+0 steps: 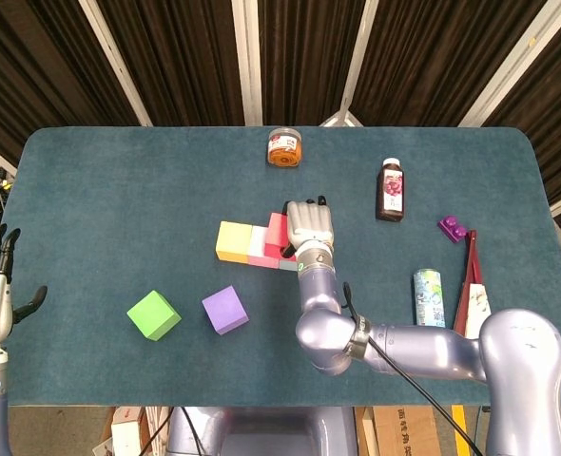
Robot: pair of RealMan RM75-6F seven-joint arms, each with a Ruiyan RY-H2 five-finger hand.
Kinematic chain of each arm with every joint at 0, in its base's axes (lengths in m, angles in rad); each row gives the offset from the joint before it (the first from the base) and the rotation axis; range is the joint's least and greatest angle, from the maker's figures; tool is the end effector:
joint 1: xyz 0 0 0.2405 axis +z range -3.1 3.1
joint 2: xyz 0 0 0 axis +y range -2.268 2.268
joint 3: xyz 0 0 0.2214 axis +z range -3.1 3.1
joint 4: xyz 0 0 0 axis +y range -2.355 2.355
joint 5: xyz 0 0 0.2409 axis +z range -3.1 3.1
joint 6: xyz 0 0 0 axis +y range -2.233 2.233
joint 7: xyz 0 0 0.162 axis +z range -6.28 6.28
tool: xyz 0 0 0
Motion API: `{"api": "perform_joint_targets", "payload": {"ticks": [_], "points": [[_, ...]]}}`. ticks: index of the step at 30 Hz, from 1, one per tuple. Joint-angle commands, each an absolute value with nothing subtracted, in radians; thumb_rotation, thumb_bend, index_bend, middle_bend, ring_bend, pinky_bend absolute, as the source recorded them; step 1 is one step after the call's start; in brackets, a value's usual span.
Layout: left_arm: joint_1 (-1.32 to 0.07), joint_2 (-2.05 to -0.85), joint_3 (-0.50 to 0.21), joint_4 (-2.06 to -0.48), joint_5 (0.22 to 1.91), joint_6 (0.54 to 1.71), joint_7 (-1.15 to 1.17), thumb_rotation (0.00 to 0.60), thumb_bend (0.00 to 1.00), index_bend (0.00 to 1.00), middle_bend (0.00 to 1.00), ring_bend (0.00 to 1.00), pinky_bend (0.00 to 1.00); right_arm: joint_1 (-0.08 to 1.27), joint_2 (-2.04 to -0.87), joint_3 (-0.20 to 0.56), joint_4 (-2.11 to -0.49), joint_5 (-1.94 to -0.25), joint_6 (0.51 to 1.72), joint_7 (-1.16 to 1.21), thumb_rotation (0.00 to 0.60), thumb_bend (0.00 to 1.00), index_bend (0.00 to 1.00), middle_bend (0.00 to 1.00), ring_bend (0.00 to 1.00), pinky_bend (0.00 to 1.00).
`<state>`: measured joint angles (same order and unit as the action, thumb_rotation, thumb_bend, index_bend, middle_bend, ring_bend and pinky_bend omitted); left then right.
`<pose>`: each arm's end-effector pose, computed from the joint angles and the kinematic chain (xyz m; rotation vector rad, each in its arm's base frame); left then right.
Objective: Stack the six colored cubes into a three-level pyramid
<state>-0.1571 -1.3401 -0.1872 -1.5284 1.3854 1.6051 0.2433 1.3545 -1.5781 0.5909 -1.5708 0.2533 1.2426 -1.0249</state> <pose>-0.2651 0.2444 0.1054 -1.1808 -0.6921 -0.9423 0.0494 -0.3875 -0.0270 1.5542 -1.3227 0.6001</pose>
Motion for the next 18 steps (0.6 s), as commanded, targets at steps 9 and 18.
{"api": "perform_joint_targets", "payload": {"ticks": [9, 18], "points": [[-0.157, -1.343, -0.191, -1.526, 1.382, 1.605, 0.245, 0.600, 0.27, 0.09, 0.02, 0.00, 0.00, 1.351, -1.587, 0.592, -1.566, 0.242, 1.230, -1.028, 0.600, 0.28, 0.38, 0.35, 0.17, 0.00], [-0.155, -1.343, -0.194, -1.527, 1.381, 1.608, 0.243, 0.600, 0.27, 0.09, 0.02, 0.00, 0.00, 1.348, -1.592, 0.594, -1.566, 0.233, 1.233, -1.023, 0.600, 0.28, 0.38, 0.34, 0.17, 0.00]]}}
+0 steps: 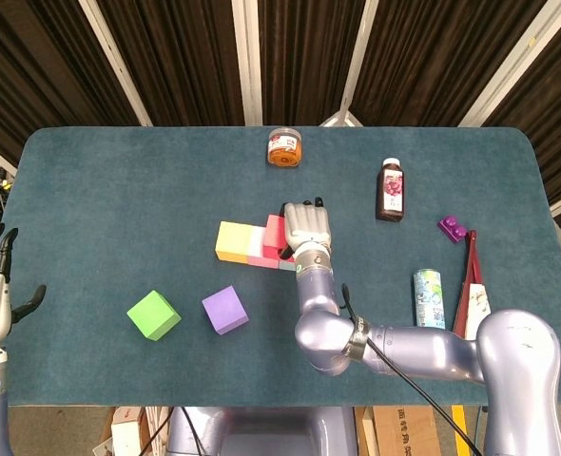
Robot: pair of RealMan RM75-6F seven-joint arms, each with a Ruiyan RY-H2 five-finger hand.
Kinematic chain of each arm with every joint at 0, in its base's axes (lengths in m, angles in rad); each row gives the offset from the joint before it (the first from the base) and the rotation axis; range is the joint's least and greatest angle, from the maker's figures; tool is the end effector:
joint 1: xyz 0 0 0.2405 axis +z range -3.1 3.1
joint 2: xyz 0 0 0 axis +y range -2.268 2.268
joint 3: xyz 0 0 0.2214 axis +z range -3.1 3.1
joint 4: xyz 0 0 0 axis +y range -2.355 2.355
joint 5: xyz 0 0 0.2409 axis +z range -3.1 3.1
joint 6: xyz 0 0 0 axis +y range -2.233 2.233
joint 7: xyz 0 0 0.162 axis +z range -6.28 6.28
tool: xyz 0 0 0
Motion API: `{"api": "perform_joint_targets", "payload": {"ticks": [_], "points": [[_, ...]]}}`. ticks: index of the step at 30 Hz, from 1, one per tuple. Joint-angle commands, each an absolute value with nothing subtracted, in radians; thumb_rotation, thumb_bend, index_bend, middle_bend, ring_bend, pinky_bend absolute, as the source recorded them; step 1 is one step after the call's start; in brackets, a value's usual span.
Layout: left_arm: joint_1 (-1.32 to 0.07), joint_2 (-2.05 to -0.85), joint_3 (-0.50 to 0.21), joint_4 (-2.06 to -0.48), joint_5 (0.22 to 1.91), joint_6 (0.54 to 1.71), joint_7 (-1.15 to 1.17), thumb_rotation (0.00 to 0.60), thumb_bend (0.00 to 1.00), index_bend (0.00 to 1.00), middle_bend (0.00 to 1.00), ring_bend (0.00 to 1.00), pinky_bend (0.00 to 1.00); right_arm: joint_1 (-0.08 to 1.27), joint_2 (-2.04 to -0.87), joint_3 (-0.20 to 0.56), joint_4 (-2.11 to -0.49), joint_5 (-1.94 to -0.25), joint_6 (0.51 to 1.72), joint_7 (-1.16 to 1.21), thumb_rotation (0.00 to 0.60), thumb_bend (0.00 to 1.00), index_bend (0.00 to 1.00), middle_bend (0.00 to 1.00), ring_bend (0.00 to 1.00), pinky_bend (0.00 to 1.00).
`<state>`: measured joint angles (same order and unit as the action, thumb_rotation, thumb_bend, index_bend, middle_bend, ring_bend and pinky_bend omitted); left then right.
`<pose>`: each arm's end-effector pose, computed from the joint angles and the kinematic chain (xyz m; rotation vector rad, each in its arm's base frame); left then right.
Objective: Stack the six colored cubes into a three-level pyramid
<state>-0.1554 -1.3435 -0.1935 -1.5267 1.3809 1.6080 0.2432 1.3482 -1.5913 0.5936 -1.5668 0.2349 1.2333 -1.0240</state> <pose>-0.2655 0.2449 0.1063 -1.1690 -0.6919 -0.9437 0.0509 -0.3865 -0.0306 1.5663 -1.3229 0.6102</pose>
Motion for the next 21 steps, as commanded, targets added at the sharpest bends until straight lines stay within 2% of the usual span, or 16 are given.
{"api": "perform_joint_targets", "payload": {"ticks": [1, 21], "points": [[-0.155, -1.343, -0.194, -1.527, 1.381, 1.608, 0.243, 0.600, 0.27, 0.09, 0.02, 0.00, 0.00, 1.347, -1.592, 0.594, -1.565, 0.231, 1.234, -1.023, 0.600, 0.28, 0.38, 0.35, 0.17, 0.00], [-0.154, -1.349, -0.200, -1.527, 1.374, 1.610, 0.246, 0.600, 0.27, 0.09, 0.01, 0.00, 0.00, 1.344, -1.597, 0.598, -1.568, 0.211, 1.228, -1.017, 0.600, 0.28, 0.38, 0.35, 0.17, 0.00]]}}
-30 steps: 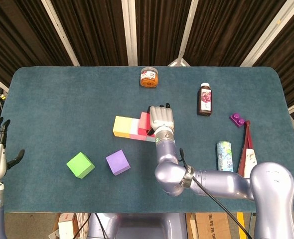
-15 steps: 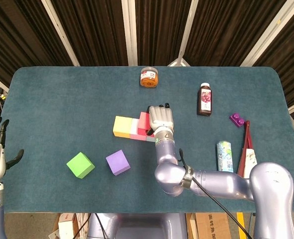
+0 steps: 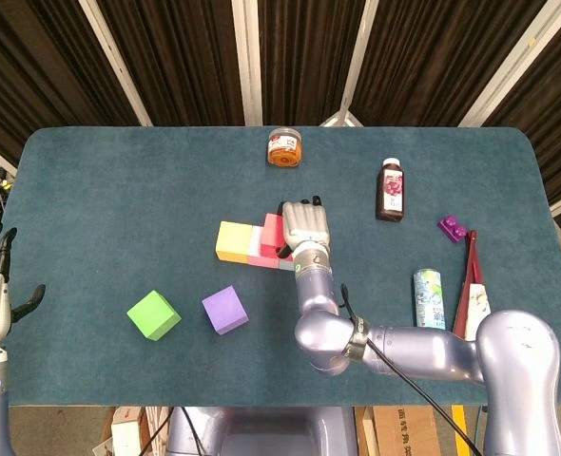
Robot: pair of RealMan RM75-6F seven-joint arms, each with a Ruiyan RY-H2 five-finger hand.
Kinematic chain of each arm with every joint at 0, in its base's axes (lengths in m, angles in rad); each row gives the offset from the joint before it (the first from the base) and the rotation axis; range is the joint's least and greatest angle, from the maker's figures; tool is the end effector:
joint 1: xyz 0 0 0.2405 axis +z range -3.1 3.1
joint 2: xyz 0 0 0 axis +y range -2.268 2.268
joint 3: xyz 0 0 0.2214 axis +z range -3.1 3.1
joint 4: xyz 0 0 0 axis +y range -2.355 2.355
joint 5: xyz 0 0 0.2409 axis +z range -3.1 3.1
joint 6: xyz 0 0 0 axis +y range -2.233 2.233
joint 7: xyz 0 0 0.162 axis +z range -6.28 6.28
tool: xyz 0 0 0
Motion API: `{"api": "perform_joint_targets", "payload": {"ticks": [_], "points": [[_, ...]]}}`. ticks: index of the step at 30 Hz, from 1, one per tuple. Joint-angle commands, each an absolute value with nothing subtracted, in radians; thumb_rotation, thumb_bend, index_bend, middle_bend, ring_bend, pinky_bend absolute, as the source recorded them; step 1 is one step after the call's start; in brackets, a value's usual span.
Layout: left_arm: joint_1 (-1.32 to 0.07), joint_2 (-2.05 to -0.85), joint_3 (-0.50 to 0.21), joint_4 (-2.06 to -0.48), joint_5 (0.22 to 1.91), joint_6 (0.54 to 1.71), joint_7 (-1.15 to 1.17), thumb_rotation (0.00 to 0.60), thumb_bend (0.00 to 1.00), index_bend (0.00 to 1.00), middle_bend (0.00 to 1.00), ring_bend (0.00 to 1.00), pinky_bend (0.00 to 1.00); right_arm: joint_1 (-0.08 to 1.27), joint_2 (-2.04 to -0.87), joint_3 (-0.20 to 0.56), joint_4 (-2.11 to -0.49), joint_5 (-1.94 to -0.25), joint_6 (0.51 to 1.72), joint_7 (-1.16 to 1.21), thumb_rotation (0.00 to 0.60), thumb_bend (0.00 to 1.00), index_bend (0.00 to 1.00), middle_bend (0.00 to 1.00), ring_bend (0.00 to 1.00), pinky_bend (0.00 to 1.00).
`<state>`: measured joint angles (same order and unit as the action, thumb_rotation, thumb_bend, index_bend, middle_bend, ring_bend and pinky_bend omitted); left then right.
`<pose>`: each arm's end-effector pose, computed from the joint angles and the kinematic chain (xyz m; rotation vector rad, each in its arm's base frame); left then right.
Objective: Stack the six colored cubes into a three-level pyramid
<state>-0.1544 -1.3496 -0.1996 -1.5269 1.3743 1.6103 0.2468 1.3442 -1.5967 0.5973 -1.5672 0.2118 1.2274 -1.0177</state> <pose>-0.2654 0.2455 0.1063 -1.1565 -0.6946 -0.9438 0.0538 -0.3867 -0.0309 1.5730 -1.3169 0.6316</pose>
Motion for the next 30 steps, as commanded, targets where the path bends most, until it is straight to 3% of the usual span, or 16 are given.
{"api": "perform_joint_targets", "payload": {"ticks": [1, 30], "points": [[-0.154, -1.349, -0.200, -1.527, 1.375, 1.610, 0.245, 0.600, 0.27, 0.09, 0.01, 0.00, 0.00, 1.344, -1.597, 0.597, -1.569, 0.210, 1.228, -1.017, 0.600, 0.28, 0.38, 0.35, 0.17, 0.00], [-0.155, -1.358, -0.204, -1.520, 1.374, 1.615, 0.252, 0.600, 0.27, 0.10, 0.01, 0.00, 0.00, 1.339, -1.600, 0.592, -1.560, 0.213, 1.209, -1.021, 0.600, 0.28, 0.38, 0.32, 0.16, 0.00]]}}
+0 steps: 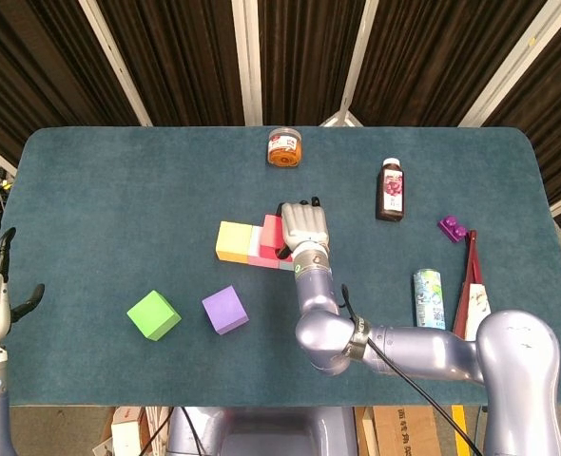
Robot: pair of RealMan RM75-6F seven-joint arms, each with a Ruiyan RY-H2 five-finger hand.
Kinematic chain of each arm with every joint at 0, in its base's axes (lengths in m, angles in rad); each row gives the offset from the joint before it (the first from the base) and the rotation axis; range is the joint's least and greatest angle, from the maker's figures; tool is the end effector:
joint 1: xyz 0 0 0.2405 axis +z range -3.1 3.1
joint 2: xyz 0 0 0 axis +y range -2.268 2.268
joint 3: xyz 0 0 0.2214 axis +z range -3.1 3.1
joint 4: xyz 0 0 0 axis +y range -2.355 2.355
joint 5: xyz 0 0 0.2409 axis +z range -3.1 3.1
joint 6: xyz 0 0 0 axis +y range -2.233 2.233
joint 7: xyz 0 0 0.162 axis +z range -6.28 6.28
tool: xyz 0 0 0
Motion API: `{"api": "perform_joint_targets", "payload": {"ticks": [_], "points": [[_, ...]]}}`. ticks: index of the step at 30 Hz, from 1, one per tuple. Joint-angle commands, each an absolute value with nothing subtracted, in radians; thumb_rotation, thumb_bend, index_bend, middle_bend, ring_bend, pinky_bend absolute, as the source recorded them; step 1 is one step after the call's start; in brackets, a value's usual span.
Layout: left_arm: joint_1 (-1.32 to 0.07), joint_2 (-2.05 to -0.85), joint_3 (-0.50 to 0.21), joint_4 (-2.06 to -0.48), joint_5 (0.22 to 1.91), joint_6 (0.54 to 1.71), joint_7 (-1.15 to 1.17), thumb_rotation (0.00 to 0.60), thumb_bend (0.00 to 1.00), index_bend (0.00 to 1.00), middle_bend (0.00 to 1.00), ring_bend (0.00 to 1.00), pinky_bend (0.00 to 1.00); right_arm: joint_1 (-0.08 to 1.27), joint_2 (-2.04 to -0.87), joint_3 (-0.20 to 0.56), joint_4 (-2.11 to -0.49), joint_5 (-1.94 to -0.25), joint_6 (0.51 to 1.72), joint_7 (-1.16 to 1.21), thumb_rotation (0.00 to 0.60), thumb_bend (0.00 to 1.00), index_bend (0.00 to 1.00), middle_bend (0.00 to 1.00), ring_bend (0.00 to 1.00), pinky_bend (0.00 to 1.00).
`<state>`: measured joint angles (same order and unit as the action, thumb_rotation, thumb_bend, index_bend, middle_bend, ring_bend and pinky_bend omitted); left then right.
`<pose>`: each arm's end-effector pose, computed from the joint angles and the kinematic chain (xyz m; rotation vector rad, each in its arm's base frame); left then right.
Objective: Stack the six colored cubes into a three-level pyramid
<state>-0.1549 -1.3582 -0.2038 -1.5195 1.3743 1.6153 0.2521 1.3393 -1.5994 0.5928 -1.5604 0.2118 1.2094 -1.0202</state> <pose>-0.2653 0.2462 0.1059 -1.1496 -0.6873 -0.9436 0.0519 -0.3872 -0.0339 1.5843 -1.3212 0.6261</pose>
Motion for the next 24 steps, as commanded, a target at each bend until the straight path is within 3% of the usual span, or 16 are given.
{"api": "perform_joint_targets", "payload": {"ticks": [1, 24], "points": [[-0.155, -1.359, -0.204, -1.519, 1.375, 1.616, 0.253, 0.600, 0.27, 0.10, 0.01, 0.00, 0.00, 1.339, -1.600, 0.591, -1.559, 0.215, 1.208, -1.022, 0.600, 0.28, 0.38, 0.32, 0.16, 0.00], [-0.155, -1.363, -0.207, -1.516, 1.373, 1.619, 0.254, 0.600, 0.27, 0.10, 0.01, 0.00, 0.00, 1.346, -1.602, 0.598, -1.552, 0.210, 1.212, -1.018, 0.600, 0.28, 0.38, 0.31, 0.16, 0.00]]}}
